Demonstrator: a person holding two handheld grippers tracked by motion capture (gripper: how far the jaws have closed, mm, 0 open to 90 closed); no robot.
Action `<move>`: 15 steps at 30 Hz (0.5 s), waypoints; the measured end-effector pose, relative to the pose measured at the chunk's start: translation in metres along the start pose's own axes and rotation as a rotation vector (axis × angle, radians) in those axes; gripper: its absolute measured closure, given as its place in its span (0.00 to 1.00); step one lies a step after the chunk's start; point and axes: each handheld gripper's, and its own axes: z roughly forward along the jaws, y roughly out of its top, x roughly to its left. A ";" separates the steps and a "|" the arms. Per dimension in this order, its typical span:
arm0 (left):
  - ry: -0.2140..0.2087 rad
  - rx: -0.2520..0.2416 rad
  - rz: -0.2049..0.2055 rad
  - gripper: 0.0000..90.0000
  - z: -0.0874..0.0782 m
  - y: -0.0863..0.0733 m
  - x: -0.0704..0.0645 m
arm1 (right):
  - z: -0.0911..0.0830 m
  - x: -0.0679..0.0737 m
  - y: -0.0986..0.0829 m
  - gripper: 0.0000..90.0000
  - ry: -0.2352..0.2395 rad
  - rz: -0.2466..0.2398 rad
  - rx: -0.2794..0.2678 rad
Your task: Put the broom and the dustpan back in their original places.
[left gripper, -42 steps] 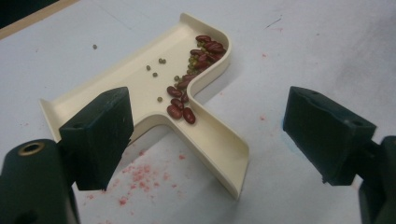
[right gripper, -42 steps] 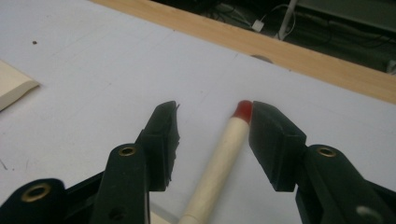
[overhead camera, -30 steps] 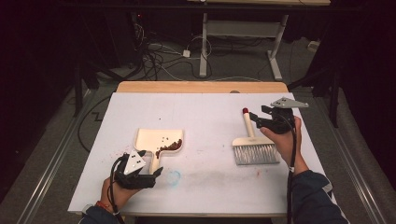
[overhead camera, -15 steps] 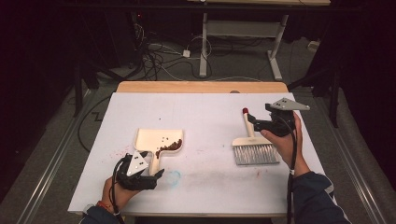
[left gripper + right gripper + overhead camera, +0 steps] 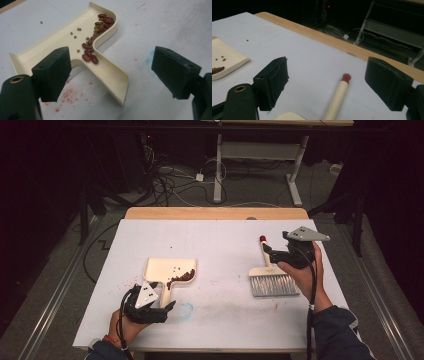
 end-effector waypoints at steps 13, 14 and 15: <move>-0.001 -0.009 -0.008 0.18 -0.001 0.000 0.001 | -0.018 0.007 -0.004 0.23 0.001 -0.034 -0.010; -0.001 -0.006 -0.007 0.18 -0.001 0.000 0.001 | -0.019 0.007 -0.004 0.23 0.003 -0.037 -0.016; -0.002 -0.006 -0.008 0.18 -0.001 0.000 0.001 | -0.021 0.007 -0.005 0.23 0.001 -0.031 -0.019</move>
